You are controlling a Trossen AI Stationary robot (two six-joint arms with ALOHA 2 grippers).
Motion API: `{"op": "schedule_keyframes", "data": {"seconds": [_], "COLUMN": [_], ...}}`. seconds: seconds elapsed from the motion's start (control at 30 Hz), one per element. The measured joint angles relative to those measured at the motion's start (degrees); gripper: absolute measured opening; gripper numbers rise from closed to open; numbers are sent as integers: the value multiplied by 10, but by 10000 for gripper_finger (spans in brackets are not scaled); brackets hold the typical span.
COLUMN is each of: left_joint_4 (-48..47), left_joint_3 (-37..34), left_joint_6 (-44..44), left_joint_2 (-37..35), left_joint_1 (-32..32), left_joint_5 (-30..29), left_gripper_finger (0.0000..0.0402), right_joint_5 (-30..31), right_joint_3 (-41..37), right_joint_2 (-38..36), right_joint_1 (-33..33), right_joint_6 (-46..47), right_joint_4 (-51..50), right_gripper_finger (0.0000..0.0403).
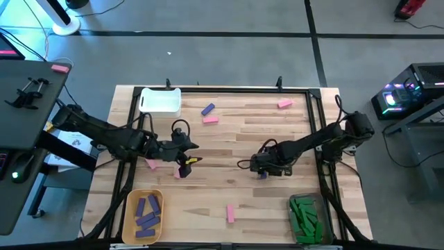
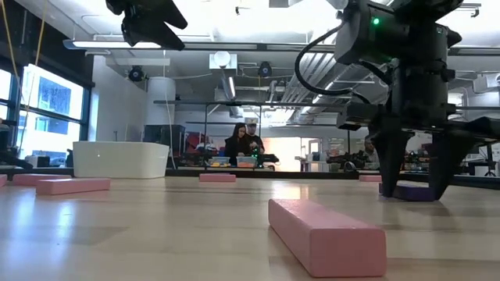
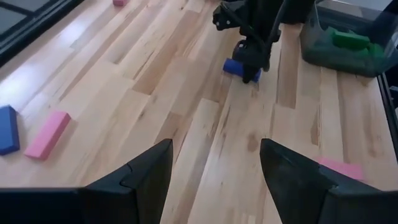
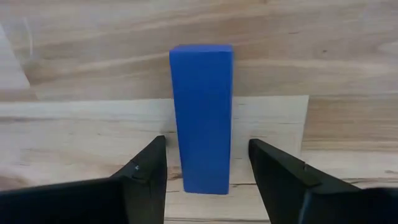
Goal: Sort blocks
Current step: Put the blue wooden block into the yellow bin
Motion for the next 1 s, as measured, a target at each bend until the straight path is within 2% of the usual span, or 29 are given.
{"op": "schedule_keyframes", "data": {"seconds": [0.1,0.17,0.23,0.3,0.4,0.53,0.63,0.73,0.87,1.0], "left_joint_4": [11,18,26,27,41,124,218,287,307,318], "left_joint_3": [0,0,0,0,0,0,0,0,0,0], "left_joint_6": [28,53,86,119,183,320,463,599,724,817], "left_joint_2": [0,0,0,0,0,1,11,30,61,101], "left_joint_1": [5,13,23,34,55,83,100,112,114,102], "left_joint_5": [0,0,-1,-5,-20,-25,0,62,156,183], "left_gripper_finger": [229,229,229,229,229,229,229,229,229,229], "right_joint_5": [0,-2,0,9,34,24,-22,-89,-162,-197], "right_joint_3": [0,0,-1,-5,-7,-6,-5,-3,26,64], "right_joint_2": [0,-7,-19,-39,-80,-146,-181,-191,-185,-171], "right_joint_1": [5,7,9,9,-4,-34,-58,-80,-102,-115], "right_joint_6": [-24,-48,-78,-109,-183,-329,-409,-448,-486,-536], "right_joint_4": [-26,-44,-64,-86,-72,65,209,313,307,274], "right_gripper_finger": [148,105,46,17,26,11,7,9,4,3]}}
